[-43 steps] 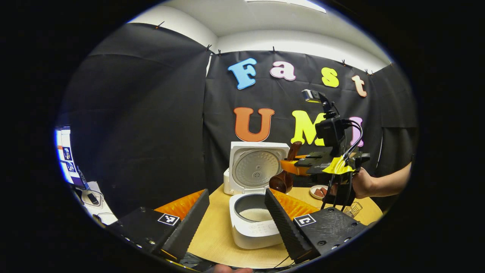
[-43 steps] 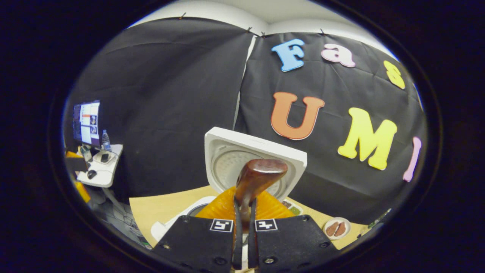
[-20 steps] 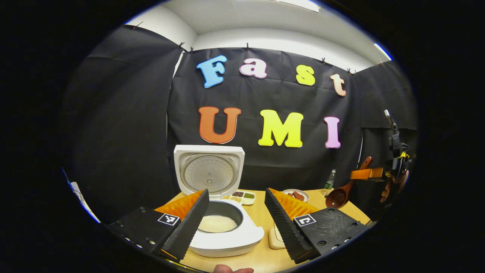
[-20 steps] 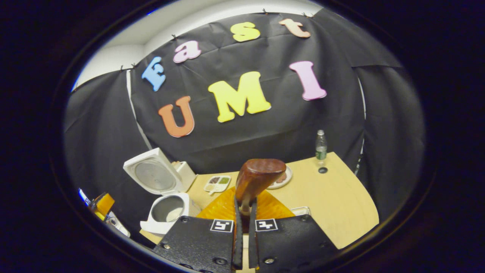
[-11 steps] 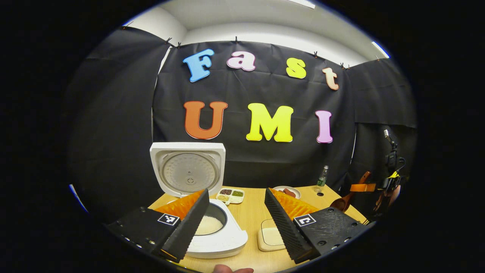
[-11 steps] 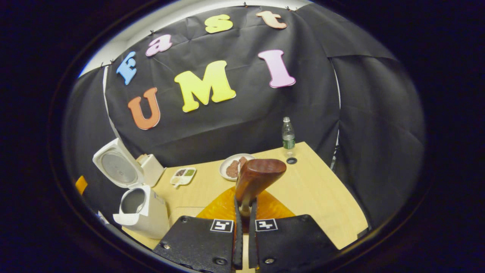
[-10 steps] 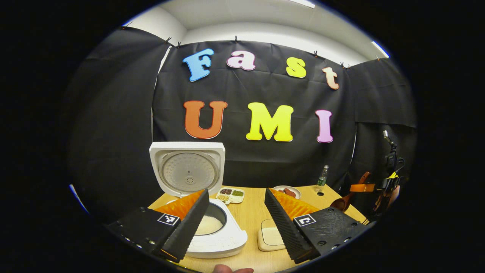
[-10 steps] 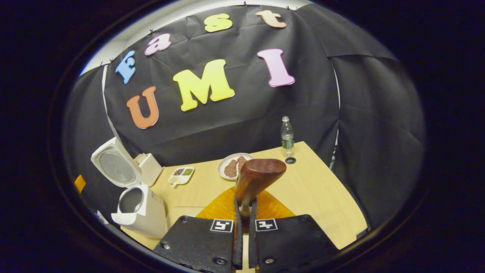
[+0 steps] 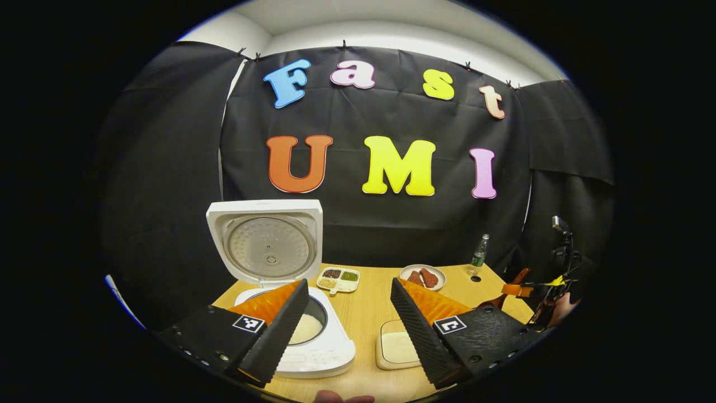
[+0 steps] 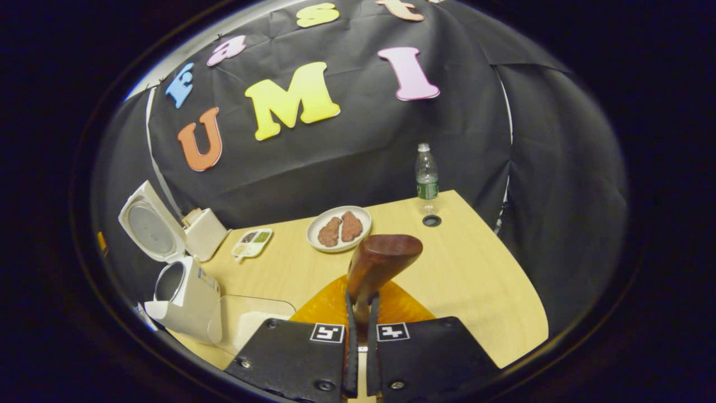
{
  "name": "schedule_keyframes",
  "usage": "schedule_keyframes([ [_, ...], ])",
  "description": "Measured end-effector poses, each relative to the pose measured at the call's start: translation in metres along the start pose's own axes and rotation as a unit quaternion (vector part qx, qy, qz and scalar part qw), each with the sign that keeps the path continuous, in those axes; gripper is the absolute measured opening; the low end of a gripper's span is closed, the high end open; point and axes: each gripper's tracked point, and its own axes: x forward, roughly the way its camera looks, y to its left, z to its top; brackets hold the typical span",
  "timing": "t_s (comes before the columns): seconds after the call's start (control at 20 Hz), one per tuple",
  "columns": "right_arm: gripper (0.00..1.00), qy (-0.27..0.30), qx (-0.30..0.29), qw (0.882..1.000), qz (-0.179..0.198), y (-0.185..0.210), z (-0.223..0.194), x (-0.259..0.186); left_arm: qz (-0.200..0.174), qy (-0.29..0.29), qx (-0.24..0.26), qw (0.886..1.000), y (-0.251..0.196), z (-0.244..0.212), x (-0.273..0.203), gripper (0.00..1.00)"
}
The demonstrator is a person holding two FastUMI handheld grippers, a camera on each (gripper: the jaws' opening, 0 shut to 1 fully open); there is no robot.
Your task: Close the left gripper, press the button to open the rice cooker; take a wooden spoon from the chopstick holder with the right hand, scoop a spoonful of rice and pour it into the rice cooker, then put the wooden spoon back into the chopstick holder.
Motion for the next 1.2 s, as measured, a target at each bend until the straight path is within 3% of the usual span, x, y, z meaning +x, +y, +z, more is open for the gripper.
schedule_keyframes([
  [0.35, 0.1, 0.014, 0.004, 1.0, 0.019, -0.002, -0.024, 0.03, -0.004, 0.036, -0.026, 0.999, -0.016, -0.007, 0.012, 0.94],
  [0.65, 0.18, 0.029, 0.027, 0.999, 0.033, 0.006, -0.036, 0.035, 0.005, 0.039, -0.028, 0.999, -0.012, -0.006, 0.011, 0.94],
  [0.7, 0.22, 0.031, 0.025, 0.999, 0.028, 0.005, -0.037, 0.033, 0.002, 0.038, -0.028, 0.999, -0.014, -0.006, 0.011, 0.94],
  [0.9, 0.89, 0.041, 0.019, 0.999, -0.009, -0.006, -0.037, 0.028, -0.008, 0.028, -0.03, 0.999, -0.015, -0.004, 0.008, 0.94],
  [1.2, 0.91, 0.004, 0.004, 0.999, -0.034, -0.015, -0.004, -0.017, -0.018, -0.003, -0.051, 0.999, -0.003, 0.011, -0.004, 0.94],
])
